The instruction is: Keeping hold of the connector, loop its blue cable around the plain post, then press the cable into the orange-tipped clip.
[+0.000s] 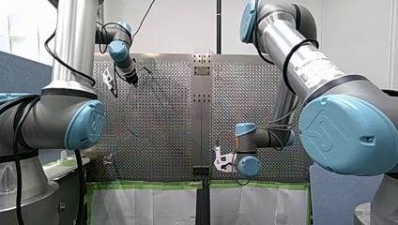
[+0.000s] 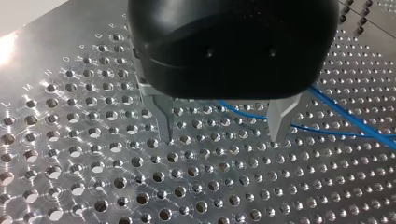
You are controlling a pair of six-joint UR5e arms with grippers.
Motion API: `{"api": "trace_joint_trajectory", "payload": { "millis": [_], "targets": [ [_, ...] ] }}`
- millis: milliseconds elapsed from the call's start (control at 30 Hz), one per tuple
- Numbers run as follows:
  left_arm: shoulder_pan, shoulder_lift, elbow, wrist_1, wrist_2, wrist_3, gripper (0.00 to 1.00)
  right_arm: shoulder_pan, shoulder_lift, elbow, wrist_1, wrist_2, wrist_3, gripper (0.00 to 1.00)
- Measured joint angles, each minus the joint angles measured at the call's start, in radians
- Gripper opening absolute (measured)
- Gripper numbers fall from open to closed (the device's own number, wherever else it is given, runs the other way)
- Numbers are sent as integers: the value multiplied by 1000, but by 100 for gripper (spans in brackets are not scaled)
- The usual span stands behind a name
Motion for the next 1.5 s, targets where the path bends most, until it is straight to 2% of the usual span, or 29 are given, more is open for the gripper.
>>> {"api": "trace_joint_trajectory", "payload": {
  "millis": [200, 533, 867, 1200, 1500],
  "targets": [
    [4, 7, 0, 2, 20, -19, 98, 0, 1, 0, 0, 0, 1, 0],
    [16, 56, 0, 37, 46, -76, 98, 0, 3, 0, -1, 0, 1, 0],
    [0, 96, -32, 36, 49, -74, 98, 0, 3, 0, -3, 0, 1, 0],
    [-19, 186, -70, 26, 51, -71, 98, 0, 4, 0, -6, 0, 1, 0],
    [-58, 244, -94, -28, 38, -25, 98, 0, 4, 0, -6, -1, 1, 0]
  ]
}}
